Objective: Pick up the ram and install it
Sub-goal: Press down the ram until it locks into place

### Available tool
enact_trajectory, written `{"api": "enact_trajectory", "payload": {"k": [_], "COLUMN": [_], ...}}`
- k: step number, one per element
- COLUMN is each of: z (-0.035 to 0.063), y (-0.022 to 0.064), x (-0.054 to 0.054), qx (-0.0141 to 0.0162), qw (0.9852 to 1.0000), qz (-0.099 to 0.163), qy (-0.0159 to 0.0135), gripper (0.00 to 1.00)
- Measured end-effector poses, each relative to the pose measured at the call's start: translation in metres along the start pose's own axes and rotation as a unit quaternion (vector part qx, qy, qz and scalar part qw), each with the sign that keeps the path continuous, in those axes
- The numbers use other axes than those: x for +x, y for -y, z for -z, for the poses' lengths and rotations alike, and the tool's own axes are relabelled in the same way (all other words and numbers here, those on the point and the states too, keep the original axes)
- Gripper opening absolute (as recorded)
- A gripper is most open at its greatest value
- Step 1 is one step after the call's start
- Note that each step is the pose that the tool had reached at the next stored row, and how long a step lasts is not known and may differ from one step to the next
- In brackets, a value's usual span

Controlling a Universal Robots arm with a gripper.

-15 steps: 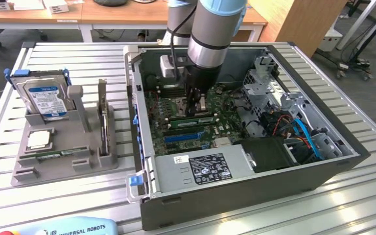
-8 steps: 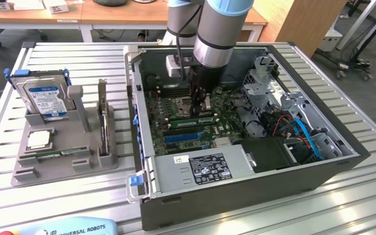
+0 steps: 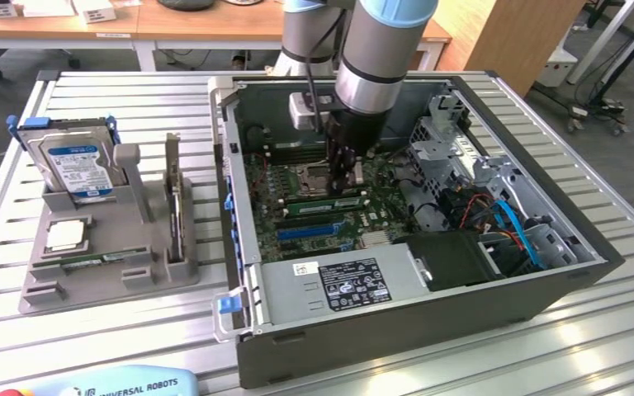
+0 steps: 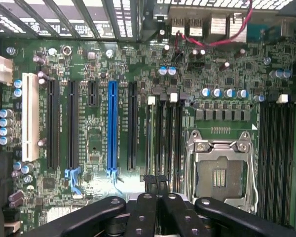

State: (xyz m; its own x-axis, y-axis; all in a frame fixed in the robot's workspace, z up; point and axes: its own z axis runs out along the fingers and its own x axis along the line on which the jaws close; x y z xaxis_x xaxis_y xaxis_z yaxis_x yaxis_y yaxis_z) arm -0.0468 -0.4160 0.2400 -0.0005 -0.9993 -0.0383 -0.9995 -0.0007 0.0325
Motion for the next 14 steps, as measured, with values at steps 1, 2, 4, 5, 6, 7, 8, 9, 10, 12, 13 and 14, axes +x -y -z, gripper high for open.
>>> {"api": "enact_trajectory", "payload": {"k": [1, 2, 4, 5, 6, 7, 8, 9, 10, 12, 13, 14], "z": [0.0, 0.0, 0.0, 0.0, 0.0001, 0.0007, 0.0016, 0.0026, 0.0037, 0.0055, 0.0064, 0.007], "y": [0.0007, 0.0008, 0.0009, 0.0008, 0.0009, 0.0009, 0.0008, 0.0008, 0.0007, 0.0007, 0.0006, 0.0006], "x": [0.0, 0.0, 0.0, 0.0, -0.0001, -0.0001, -0.0001, -0.0001, -0.0002, -0.0002, -0.0003, -0.0003], "qx": [0.0, 0.0, 0.0, 0.0, 0.0, 0.0, 0.0, 0.0, 0.0, 0.0, 0.0, 0.0], "qw": [1.0, 1.0, 1.0, 1.0, 1.0, 1.0, 1.0, 1.0, 1.0, 1.0, 1.0, 1.0], "qz": [0.0, 0.0, 0.0, 0.0, 0.0, 0.0, 0.0, 0.0, 0.0, 0.0, 0.0, 0.0], "qy": [0.0, 0.0, 0.0, 0.0, 0.0001, -0.0001, -0.0001, 0.0, 0.0, 0.0, 0.0, 0.0], "gripper": [0.1, 0.1, 0.1, 0.1, 0.1, 0.1, 0.1, 0.1, 0.1, 0.1, 0.1, 0.1]}}
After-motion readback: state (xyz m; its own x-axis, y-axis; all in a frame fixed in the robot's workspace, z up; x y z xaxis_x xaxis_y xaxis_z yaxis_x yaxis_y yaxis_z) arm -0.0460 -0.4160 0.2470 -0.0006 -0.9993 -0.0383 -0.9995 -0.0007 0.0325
